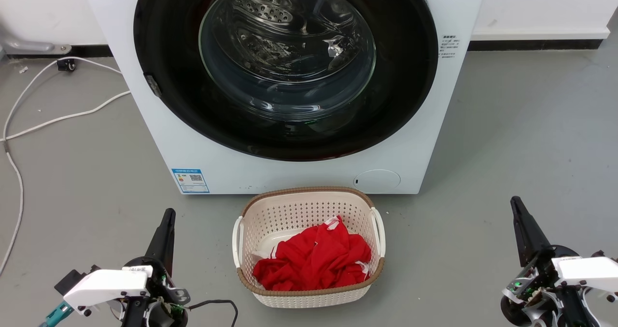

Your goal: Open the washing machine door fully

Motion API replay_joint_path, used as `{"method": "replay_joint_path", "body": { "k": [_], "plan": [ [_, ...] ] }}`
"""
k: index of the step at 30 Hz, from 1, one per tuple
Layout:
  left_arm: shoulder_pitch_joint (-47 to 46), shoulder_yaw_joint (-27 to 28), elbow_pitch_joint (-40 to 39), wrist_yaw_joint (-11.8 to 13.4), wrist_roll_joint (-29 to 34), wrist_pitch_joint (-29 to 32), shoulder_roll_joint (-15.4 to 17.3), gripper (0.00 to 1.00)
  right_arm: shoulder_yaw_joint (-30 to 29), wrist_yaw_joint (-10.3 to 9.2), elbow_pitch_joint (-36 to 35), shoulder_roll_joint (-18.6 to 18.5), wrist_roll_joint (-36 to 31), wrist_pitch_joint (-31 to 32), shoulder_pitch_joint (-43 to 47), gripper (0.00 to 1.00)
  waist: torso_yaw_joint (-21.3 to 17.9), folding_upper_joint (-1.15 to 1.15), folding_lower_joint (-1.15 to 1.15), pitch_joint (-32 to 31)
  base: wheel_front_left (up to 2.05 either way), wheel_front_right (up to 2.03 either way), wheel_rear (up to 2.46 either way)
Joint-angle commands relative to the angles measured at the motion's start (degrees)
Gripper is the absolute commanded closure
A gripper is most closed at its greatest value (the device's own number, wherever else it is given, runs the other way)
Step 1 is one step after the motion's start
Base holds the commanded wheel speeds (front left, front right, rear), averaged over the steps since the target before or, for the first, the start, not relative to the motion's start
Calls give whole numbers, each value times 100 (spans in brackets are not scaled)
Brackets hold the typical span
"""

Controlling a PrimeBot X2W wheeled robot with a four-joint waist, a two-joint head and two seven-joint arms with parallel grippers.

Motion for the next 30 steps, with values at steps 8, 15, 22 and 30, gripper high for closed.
{"method": "replay_joint_path", "body": {
  "k": [8,15,22,30],
  "plan": [
    [-48,17,6,-18,30,23,-6,100,-14,-2,8,21,-23,20,-65,100,0,0,0,0,0,0,0],
    [24,14,56,4,7,17,-26,0,-9,0,53,13,-8,14,36,0,0,0,0,0,0,0,0],
    [-12,-160,-75,3,137,-183,-30,0,121,0,-108,18,-78,-192,82,0,4,0,0,4,0,0,0],
    [-45,-233,-335,1,582,-400,-34,0,109,0,-377,22,-567,-407,128,0,8,0,0,9,0,0,0]
  ]
}}
